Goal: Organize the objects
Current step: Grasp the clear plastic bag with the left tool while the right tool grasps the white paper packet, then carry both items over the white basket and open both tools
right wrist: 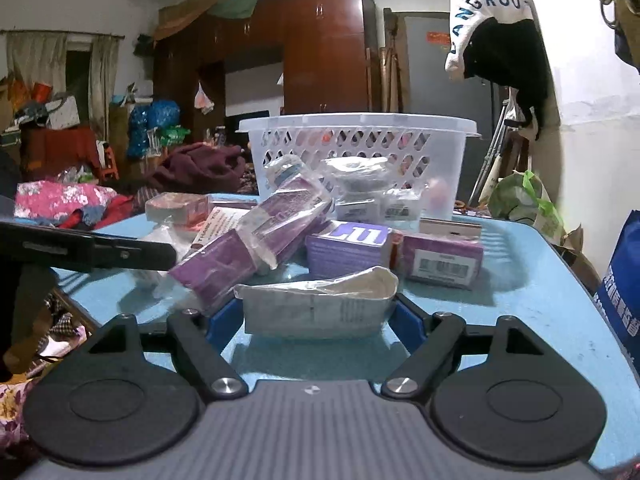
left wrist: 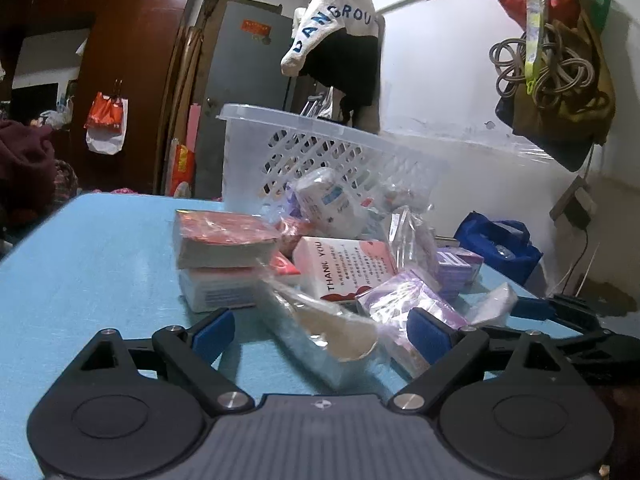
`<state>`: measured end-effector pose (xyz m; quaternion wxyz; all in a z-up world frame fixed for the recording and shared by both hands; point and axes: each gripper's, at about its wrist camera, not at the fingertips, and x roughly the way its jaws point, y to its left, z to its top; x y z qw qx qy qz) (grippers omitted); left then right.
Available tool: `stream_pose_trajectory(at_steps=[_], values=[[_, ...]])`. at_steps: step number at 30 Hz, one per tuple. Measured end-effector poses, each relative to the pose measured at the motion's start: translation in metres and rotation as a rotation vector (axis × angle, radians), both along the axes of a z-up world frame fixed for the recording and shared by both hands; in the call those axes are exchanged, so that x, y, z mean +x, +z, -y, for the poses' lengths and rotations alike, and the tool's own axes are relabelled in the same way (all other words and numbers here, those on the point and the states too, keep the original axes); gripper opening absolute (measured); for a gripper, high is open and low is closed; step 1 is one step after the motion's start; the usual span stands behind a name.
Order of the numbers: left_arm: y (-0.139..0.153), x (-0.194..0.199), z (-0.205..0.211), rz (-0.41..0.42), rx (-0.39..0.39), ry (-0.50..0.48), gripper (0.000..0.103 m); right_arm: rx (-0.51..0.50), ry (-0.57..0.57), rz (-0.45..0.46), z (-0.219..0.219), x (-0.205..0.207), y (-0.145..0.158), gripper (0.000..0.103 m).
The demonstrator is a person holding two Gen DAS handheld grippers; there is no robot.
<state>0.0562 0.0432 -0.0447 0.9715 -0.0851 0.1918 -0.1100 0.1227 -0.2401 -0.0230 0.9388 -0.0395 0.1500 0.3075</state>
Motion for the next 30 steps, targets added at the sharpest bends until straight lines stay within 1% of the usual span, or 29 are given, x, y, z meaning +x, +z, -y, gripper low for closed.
stream_pose_trajectory(at_steps=[2, 4, 5, 6, 7, 9, 14, 17, 20, 24, 27, 30], values=[[-0.001, 0.003, 0.007, -0.004, -0.005, 0.039, 0.095, 0.008, 0.0, 0.001, 0.003, 0.0, 0.001, 0.081], [-0.002, 0.001, 0.013, 0.011, 0.015, 0.044, 0.094, 0.012, -0.002, 0.005, 0.004, 0.0, 0.001, 0.081], [-0.003, -0.001, 0.012, 0.019, 0.015, 0.043, 0.087, 0.012, -0.004, 0.006, 0.005, 0.0, 0.001, 0.081], [-0.003, -0.003, 0.012, 0.025, 0.015, 0.044, 0.066, 0.015, -0.007, 0.007, 0.006, 0.0, 0.002, 0.081], [-0.002, -0.005, 0.011, 0.019, 0.029, 0.061, 0.055, 0.02, -0.01, 0.008, 0.007, 0.0, 0.002, 0.081], [-0.002, -0.009, 0.01, 0.029, 0.049, 0.077, 0.049, 0.028, -0.012, 0.011, 0.009, -0.001, 0.002, 0.081], [-0.002, -0.024, 0.01, 0.082, 0.097, 0.085, 0.046, 0.034, -0.015, 0.028, 0.012, -0.005, 0.006, 0.081], [0.001, -0.031, 0.008, 0.108, 0.091, 0.07, 0.046, 0.039, -0.019, 0.044, 0.014, -0.006, 0.008, 0.081], [0.006, -0.038, 0.006, 0.155, 0.082, 0.065, 0.046, 0.049, -0.021, 0.056, 0.015, -0.008, 0.01, 0.08], [0.016, -0.043, 0.001, 0.21, 0.044, 0.053, 0.046, 0.073, -0.025, 0.076, 0.017, -0.008, 0.015, 0.08], [0.035, -0.035, -0.003, 0.245, 0.003, 0.036, 0.046, 0.091, -0.035, 0.131, 0.014, -0.004, 0.036, 0.08], [0.071, -0.005, -0.01, 0.268, -0.077, 0.01, 0.046, 0.132, -0.043, 0.203, 0.001, 0.017, 0.075, 0.08]])
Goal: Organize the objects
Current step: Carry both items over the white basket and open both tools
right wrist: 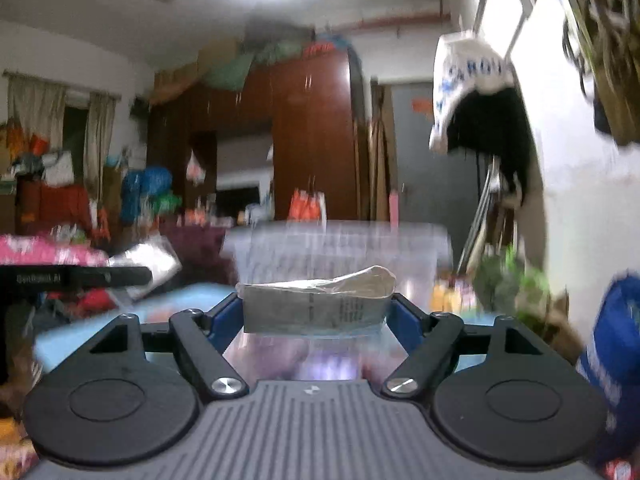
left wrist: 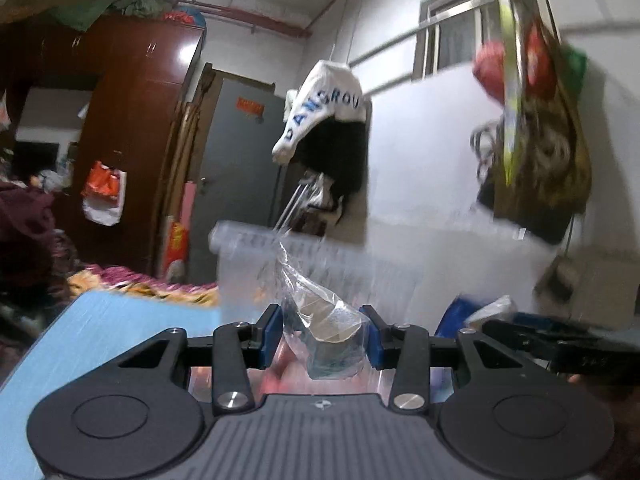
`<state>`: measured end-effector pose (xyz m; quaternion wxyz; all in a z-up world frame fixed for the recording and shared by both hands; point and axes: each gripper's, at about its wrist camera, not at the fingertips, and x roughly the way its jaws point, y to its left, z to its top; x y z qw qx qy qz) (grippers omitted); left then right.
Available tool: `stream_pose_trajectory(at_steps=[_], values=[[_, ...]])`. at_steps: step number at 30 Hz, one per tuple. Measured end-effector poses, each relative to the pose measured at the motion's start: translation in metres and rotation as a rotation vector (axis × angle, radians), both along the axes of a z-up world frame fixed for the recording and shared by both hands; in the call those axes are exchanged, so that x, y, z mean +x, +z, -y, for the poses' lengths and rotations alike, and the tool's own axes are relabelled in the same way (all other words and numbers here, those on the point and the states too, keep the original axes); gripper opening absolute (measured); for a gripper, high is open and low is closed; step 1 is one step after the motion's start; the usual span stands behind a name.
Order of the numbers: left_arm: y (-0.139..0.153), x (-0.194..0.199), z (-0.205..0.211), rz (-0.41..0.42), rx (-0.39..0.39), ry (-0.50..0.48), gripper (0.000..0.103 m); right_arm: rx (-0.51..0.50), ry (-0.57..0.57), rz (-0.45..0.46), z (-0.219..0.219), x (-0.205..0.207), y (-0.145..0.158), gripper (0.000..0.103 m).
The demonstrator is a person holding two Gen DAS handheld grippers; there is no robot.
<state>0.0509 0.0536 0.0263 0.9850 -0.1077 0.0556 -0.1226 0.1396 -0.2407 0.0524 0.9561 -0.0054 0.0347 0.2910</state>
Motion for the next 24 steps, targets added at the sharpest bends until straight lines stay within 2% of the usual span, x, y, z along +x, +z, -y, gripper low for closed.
stream_pose_trajectory(at_steps=[3, 7, 10, 13, 15, 16, 17, 18, 20, 21, 24], values=[[0.044, 0.055, -0.006, -0.011, -0.059, -0.001, 0.046, -0.06, -0.063, 0.071, -0.029, 0.044, 0.04, 0.08], [0.073, 0.136, -0.002, -0.125, -0.058, 0.006, 0.046, -0.142, -0.103, -0.032, -0.063, 0.12, 0.067, 0.079], [0.067, 0.18, -0.001, -0.222, -0.051, 0.028, 0.046, -0.18, -0.128, -0.128, -0.075, 0.156, 0.062, 0.079], [0.056, 0.202, 0.0, -0.278, -0.066, 0.04, 0.046, -0.181, -0.143, -0.185, -0.075, 0.172, 0.053, 0.08], [0.053, 0.209, 0.001, -0.3, -0.059, 0.033, 0.05, -0.162, -0.148, -0.189, -0.071, 0.173, 0.052, 0.082], [0.053, 0.212, 0.002, -0.315, -0.038, 0.03, 0.056, -0.145, -0.143, -0.194, -0.067, 0.17, 0.053, 0.088], [0.053, 0.213, 0.005, -0.328, -0.021, 0.026, 0.079, -0.134, -0.134, -0.208, -0.064, 0.166, 0.054, 0.095], [0.053, 0.211, 0.006, -0.336, -0.006, 0.018, 0.091, -0.124, -0.129, -0.213, -0.059, 0.16, 0.057, 0.103], [0.056, 0.19, 0.0, -0.295, -0.003, 0.02, 0.091, -0.101, -0.132, -0.161, -0.045, 0.135, 0.058, 0.103], [0.057, 0.179, -0.002, -0.274, -0.001, 0.012, 0.094, -0.083, -0.125, -0.137, -0.033, 0.119, 0.055, 0.103], [0.046, 0.127, -0.013, -0.207, 0.005, 0.002, 0.101, -0.055, -0.142, -0.201, -0.001, 0.092, 0.031, 0.103]])
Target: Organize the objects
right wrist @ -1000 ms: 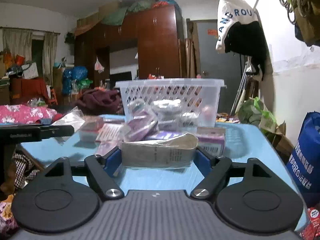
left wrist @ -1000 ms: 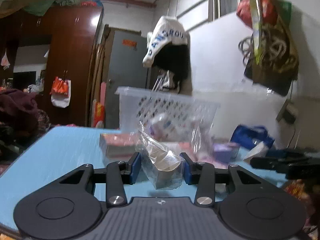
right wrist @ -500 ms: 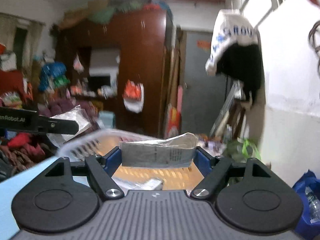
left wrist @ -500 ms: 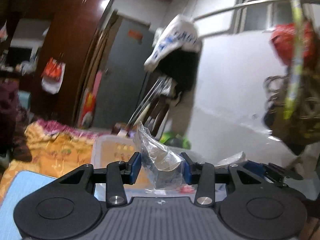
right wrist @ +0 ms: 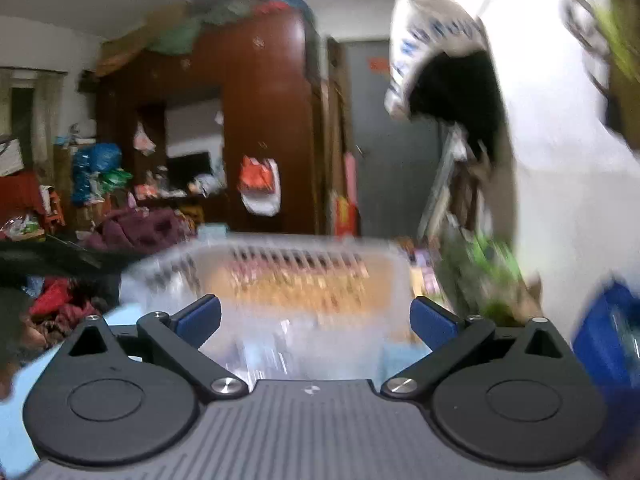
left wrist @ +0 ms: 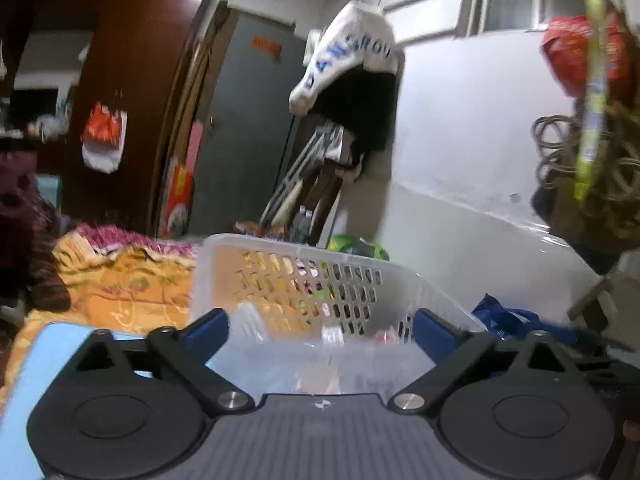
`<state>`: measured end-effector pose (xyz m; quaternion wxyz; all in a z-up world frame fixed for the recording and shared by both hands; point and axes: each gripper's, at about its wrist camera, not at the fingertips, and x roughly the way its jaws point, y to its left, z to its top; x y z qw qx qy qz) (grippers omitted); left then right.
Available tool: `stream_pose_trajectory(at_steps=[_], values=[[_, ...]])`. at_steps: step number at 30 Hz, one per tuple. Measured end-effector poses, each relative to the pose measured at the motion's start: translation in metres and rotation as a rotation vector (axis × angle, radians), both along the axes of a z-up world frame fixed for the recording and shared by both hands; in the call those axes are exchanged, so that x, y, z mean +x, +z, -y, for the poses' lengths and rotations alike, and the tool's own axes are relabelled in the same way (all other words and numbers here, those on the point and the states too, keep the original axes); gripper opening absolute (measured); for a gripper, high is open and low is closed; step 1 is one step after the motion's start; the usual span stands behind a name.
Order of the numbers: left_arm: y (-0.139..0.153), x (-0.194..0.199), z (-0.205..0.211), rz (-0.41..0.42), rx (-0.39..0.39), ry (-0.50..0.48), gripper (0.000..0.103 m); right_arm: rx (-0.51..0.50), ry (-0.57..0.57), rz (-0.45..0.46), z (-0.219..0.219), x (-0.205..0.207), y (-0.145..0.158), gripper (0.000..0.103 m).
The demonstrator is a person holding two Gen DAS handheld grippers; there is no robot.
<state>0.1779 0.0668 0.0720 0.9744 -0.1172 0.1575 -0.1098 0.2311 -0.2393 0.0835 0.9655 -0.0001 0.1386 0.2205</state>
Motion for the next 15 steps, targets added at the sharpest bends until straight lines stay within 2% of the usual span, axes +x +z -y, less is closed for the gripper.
stream_pose_trajectory(at_steps=[2, 6, 8, 11, 15], values=[[-0.019, -0.033, -0.008, -0.013, 0.021, 0.013, 0.101, -0.015, -0.035, -0.066, 0.017, -0.01, -0.027, 0.103], [-0.057, -0.072, -0.024, -0.047, 0.021, 0.057, 0.101, -0.026, -0.003, -0.214, 0.027, -0.008, -0.065, 0.103], [-0.07, -0.077, -0.033, -0.077, -0.005, 0.07, 0.101, -0.052, -0.025, -0.223, 0.021, -0.001, -0.071, 0.103], [-0.075, -0.072, -0.038, -0.093, -0.03, 0.076, 0.101, -0.021, -0.036, -0.247, 0.02, 0.009, -0.071, 0.102], [-0.076, -0.064, -0.029, -0.111, -0.01, 0.06, 0.101, 0.02, -0.063, -0.257, 0.026, 0.016, -0.075, 0.101]])
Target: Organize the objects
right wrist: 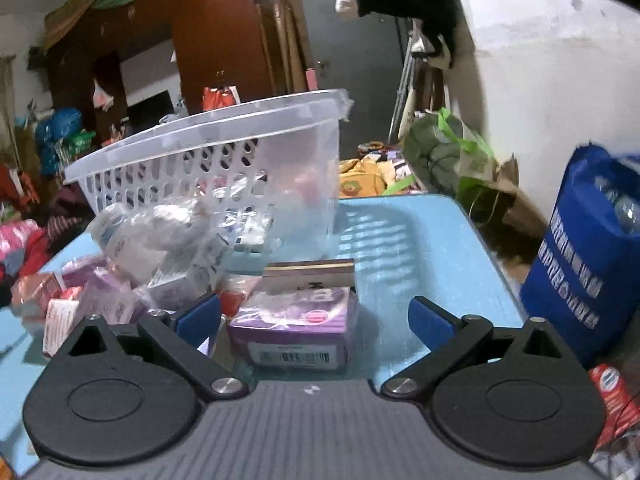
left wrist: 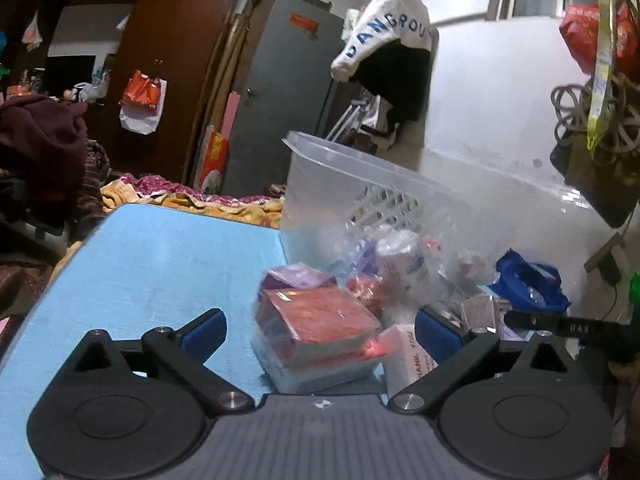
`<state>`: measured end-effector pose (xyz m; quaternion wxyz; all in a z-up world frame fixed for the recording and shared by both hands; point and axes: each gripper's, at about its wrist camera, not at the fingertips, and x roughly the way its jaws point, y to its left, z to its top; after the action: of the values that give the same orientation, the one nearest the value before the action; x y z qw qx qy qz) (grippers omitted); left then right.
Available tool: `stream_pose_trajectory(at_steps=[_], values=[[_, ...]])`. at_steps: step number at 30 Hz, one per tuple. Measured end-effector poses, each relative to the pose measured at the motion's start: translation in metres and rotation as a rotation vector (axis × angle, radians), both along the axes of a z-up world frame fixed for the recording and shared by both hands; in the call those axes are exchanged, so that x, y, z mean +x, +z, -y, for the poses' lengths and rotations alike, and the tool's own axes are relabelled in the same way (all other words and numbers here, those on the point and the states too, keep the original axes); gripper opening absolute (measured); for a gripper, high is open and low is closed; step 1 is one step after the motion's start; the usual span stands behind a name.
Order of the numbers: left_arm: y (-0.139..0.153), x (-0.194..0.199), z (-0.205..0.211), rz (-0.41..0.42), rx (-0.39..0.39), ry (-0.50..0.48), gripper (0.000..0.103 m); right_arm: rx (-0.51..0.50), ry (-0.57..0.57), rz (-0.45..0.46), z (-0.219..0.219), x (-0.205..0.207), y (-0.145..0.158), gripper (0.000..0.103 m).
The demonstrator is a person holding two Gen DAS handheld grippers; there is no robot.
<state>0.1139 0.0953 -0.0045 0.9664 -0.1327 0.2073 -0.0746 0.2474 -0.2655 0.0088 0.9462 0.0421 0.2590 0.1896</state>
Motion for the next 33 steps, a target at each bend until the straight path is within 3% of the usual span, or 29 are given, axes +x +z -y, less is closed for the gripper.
stream_pose_trajectory(at_steps=[3, 12, 15, 18, 20, 28, 31, 32, 33], values=[[-0.004, 0.002, 0.01, -0.008, 0.043, 0.005, 0.101, 0.034, 0.007, 0.0, 0.007, -0.004, -0.002, 0.091], [-0.009, 0.01, 0.014, -0.074, 0.072, 0.059, 0.101, 0.002, 0.016, 0.016, -0.002, -0.003, 0.001, 0.09], [-0.009, 0.007, 0.014, -0.058, 0.073, 0.071, 0.101, 0.037, 0.058, 0.019, 0.001, -0.004, 0.0, 0.083], [-0.009, 0.005, 0.016, -0.051, 0.077, 0.08, 0.101, 0.067, 0.006, -0.029, 0.007, 0.005, -0.003, 0.073], [-0.009, 0.005, 0.017, -0.05, 0.083, 0.085, 0.101, 0.092, -0.003, -0.038, 0.01, 0.006, -0.004, 0.073], [-0.009, 0.01, 0.022, -0.077, 0.11, 0.091, 0.101, 0.036, 0.065, -0.03, 0.0, 0.006, -0.003, 0.072], [-0.008, 0.007, 0.023, -0.053, 0.116, 0.077, 0.092, 0.061, 0.07, -0.007, 0.004, 0.001, -0.004, 0.062], [-0.008, 0.005, 0.023, -0.042, 0.112, 0.073, 0.078, 0.075, 0.068, 0.005, 0.006, -0.001, -0.004, 0.06], [-0.009, 0.004, 0.022, -0.036, 0.111, 0.074, 0.074, 0.09, 0.066, 0.011, 0.009, -0.002, -0.005, 0.06]])
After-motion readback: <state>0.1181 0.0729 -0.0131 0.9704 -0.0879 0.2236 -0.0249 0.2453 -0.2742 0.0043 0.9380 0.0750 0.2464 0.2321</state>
